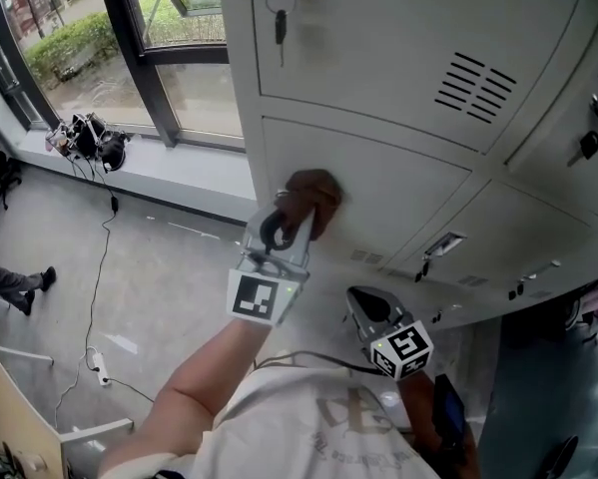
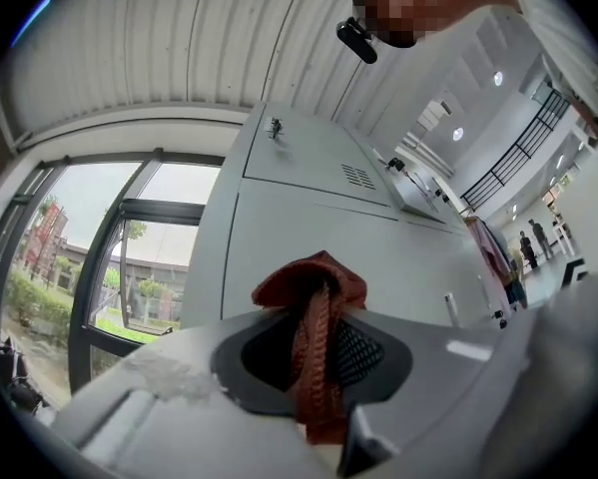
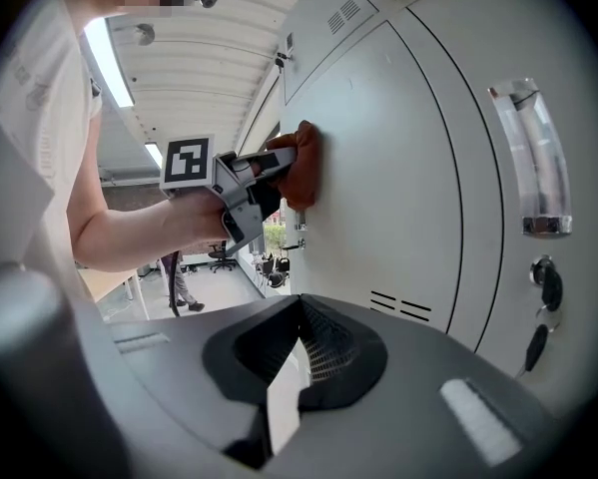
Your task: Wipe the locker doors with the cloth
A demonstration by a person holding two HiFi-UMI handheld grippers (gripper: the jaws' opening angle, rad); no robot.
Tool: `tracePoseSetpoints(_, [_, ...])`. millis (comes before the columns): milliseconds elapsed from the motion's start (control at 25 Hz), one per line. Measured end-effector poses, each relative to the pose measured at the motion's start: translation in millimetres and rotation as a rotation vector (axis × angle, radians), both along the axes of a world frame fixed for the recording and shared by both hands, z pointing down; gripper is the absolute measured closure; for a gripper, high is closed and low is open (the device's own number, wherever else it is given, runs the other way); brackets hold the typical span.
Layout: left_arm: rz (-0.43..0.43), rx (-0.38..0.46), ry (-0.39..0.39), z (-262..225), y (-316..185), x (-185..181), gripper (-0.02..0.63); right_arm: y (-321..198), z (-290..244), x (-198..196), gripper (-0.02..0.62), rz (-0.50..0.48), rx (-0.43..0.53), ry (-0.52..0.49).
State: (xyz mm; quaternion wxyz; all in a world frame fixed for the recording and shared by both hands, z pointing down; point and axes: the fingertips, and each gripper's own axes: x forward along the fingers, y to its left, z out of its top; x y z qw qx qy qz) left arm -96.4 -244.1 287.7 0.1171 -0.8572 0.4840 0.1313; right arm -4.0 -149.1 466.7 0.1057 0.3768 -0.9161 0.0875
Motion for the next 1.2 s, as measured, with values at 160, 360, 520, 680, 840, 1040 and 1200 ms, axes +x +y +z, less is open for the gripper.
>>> tracePoseSetpoints(160, [-0.039, 0.056, 0.002, -4, -8, -23, 0.535, -9, 2, -15, 0.588, -0.031, -0.002, -0.005])
tracePoseSetpoints(360, [-0.048, 0.057, -0.023, 7, -12, -33, 0.535, -5, 10, -12, 0.588, -0.001, -0.023, -0.017])
tracePoseSetpoints(520, [-0.119, -0.006, 0.0, 17, -11, -60, 0.535, -7, 4, -27, 0.588, -0.022, -0.007, -0.021])
tracePoseSetpoints(680, [-0.178, 0.023, -0.042, 7, -15, -79, 0.535, -9, 8, -36, 0.588, -0.051, -0.004, -0.022])
tracePoseSetpoints(840, [-0.2, 0.078, -0.053, -14, -16, -82, 0.537, -7, 10, -36, 0.588, -0.061, -0.012, -0.024])
tracePoseSetpoints(1040, [-0.211, 0.087, 0.012, -20, -14, -80, 0.54, -6, 10, -31, 0.588, -0.064, 0.002, -0.008])
tracePoseSetpoints(1200, [-0.192, 0.112, 0.014, -26, -7, -71, 0.54, -3, 12, -27, 0.588, -0.064, -0.002, -0.003])
